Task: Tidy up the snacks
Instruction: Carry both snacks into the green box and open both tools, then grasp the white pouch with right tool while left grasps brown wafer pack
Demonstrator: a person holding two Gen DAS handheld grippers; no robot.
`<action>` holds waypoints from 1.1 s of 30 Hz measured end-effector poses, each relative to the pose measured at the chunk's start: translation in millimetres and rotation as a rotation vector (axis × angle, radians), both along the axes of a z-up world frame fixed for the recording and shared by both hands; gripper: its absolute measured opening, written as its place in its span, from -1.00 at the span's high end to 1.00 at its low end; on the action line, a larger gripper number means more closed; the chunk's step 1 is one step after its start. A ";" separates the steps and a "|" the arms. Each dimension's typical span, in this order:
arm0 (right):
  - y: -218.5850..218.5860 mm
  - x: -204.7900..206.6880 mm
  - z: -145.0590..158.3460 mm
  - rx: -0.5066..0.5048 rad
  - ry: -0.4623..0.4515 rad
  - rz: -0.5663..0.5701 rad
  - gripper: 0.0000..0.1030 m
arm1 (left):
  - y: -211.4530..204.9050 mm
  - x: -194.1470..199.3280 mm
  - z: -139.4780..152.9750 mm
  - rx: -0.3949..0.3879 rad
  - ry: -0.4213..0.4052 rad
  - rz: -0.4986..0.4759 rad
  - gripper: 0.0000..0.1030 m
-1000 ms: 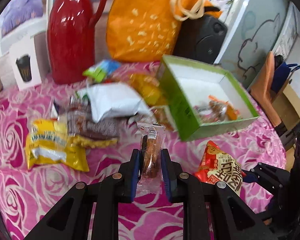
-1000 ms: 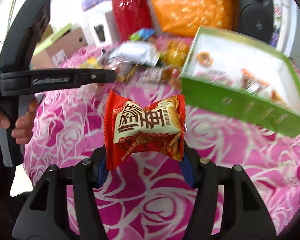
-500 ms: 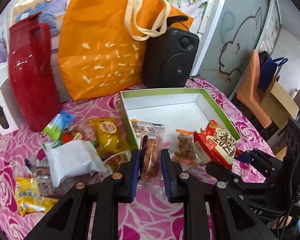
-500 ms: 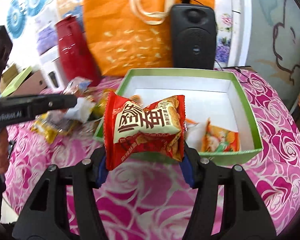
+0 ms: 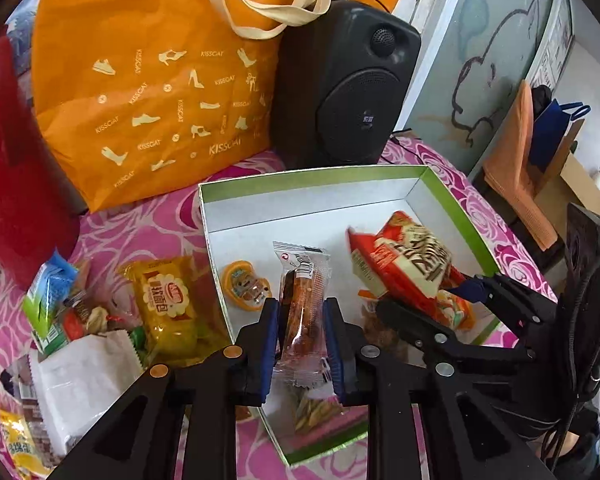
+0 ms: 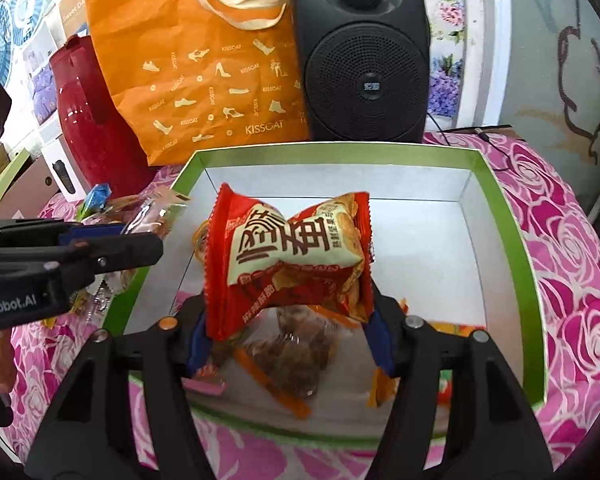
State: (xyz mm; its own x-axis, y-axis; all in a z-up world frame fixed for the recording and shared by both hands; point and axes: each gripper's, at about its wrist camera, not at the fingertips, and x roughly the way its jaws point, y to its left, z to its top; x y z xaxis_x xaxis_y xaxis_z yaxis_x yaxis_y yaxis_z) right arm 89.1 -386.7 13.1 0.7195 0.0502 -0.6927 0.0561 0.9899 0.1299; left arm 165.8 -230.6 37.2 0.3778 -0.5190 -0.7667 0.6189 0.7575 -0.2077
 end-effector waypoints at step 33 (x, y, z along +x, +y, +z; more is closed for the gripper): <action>73.8 -47.3 44.2 -0.118 -0.107 0.080 -0.98 | 93.4 -60.6 45.1 0.029 -0.198 0.258 -0.87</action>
State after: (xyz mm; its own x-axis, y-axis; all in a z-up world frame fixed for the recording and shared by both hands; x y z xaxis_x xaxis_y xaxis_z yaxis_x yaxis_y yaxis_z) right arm 41.8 -312.9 57.3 0.7867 0.0328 -0.6165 -0.0311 0.9994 0.0134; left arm 105.2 -137.2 82.3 0.6376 -0.3653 -0.6783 0.4318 0.8986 -0.0781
